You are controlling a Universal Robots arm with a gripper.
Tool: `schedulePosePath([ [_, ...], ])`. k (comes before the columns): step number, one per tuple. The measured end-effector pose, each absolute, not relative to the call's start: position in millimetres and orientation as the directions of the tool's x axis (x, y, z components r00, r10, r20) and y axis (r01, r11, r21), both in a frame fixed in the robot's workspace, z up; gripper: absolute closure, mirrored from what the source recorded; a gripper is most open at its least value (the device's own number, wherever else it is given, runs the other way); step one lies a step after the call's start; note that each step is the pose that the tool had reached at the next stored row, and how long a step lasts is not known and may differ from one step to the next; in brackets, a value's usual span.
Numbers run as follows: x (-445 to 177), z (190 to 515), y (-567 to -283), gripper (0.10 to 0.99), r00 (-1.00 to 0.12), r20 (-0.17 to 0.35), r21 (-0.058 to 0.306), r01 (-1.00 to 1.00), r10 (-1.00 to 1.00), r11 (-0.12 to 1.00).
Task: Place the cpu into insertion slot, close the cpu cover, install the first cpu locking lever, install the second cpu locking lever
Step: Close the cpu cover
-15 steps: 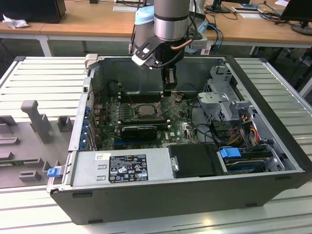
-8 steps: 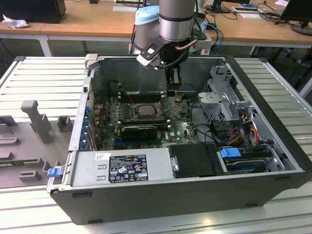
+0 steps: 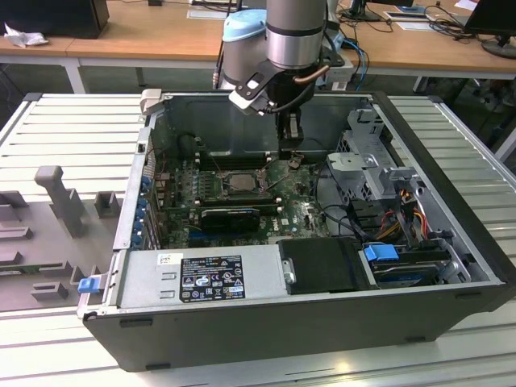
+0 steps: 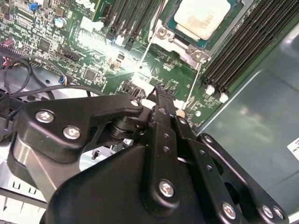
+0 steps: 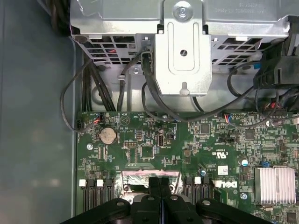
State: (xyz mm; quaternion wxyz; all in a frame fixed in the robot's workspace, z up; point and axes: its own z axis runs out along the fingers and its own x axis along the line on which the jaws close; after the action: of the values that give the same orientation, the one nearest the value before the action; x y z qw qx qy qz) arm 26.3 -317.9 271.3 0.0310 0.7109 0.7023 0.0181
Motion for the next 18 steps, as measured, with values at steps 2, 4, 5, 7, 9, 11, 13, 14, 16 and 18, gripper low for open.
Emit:
schedulePosePath([
  [2, 28.2, 271.3, -317.9, 0.98, 0.013, -0.018, 0.07, 0.998, 1.0, -0.011],
  [4, 30.5, 271.2, -317.9, 0.98, 0.013, -0.018, 0.069, 0.998, 1.0, -0.011],
  [5, 31.7, 271.0, -317.9, 0.98, 0.013, -0.018, 0.069, 0.998, 1.0, -0.012],
  [7, 33.7, 270.2, -317.9, 0.98, 0.013, -0.018, 0.069, 0.998, 1.0, -0.012],
  [9, 34.9, 269.3, -317.9, 0.98, 0.013, -0.018, 0.069, 0.998, 1.0, -0.012],
  [11, 35.6, 268.7, -317.9, 0.98, 0.013, -0.018, 0.069, 0.998, 1.0, -0.011],
  [13, 36.3, 268.3, -317.9, 0.98, 0.013, -0.018, 0.069, 0.998, 1.0, -0.012],
  [14, 36.4, 268.2, -317.9, 0.98, 0.013, -0.018, 0.069, 0.998, 1.0, -0.012],
  [16, 37.3, 267.9, -317.9, 0.98, 0.013, -0.018, 0.069, 0.998, 1.0, -0.011],
  [18, 38.3, 267.8, -317.9, 0.98, 0.013, -0.018, 0.069, 0.998, 1.0, -0.011],
])
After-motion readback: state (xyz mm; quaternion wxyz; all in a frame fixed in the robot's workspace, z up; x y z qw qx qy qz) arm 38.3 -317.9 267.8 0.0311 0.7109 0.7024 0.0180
